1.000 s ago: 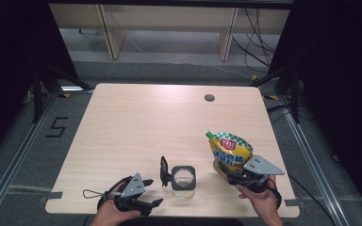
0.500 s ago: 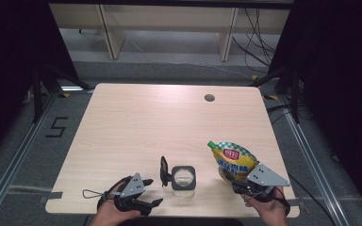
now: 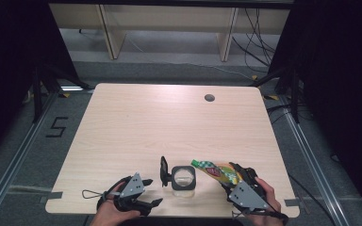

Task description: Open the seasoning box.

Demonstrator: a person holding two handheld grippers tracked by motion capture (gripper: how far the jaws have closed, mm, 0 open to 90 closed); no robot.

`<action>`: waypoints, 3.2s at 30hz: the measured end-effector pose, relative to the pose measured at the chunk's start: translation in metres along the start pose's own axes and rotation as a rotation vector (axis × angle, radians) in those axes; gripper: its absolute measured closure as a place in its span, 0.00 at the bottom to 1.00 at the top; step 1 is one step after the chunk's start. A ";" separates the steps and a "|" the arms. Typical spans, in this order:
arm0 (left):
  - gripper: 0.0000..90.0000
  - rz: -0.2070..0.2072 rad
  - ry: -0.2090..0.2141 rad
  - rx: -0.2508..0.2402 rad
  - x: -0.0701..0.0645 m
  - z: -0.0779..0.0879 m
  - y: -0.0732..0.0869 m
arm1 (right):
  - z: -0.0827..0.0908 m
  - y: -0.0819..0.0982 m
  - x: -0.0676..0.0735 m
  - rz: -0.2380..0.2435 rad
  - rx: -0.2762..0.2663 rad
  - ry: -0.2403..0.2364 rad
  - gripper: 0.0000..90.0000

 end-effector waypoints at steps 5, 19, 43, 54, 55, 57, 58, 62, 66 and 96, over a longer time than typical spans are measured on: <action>0.30 0.000 0.008 0.007 0.000 0.001 0.000 | 0.001 -0.004 0.008 0.130 0.015 0.035 0.44; 0.30 0.009 0.006 -0.002 0.000 -0.002 0.000 | 0.000 -0.010 0.017 0.372 0.033 0.118 0.44; 0.30 0.003 0.005 0.004 0.000 -0.002 0.000 | 0.002 -0.014 0.022 0.734 0.091 0.212 0.45; 0.30 0.008 0.008 -0.005 0.000 -0.002 0.001 | 0.001 -0.016 0.029 0.777 0.089 0.238 0.45; 0.30 0.006 0.002 0.000 0.000 -0.002 0.000 | 0.001 -0.016 0.030 0.788 0.106 0.232 0.45; 0.30 0.002 -0.002 0.006 0.001 -0.001 0.000 | 0.001 -0.021 0.027 0.877 0.082 0.231 0.45; 0.30 0.007 0.008 -0.005 0.000 -0.002 0.001 | 0.000 -0.019 0.028 0.862 0.075 0.229 0.45; 0.30 0.005 0.007 0.003 0.001 -0.003 0.000 | 0.002 -0.020 0.031 0.859 0.096 0.243 0.45; 0.30 0.006 0.003 0.002 0.001 -0.002 0.000 | -0.003 -0.026 0.031 0.899 0.069 0.223 0.45; 0.30 0.010 0.007 0.000 0.001 -0.002 0.000 | -0.016 -0.029 0.028 0.932 0.058 0.219 0.46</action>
Point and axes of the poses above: each handheld gripper's, and its own axes: z roughly backward along the jaws, y roughly out of its underside, x roughly to its left, the point moved 2 cm from there along -z, roughly forward along the jaws, and after that the axes turned 8 degrees about y, right-handed, at the moved point
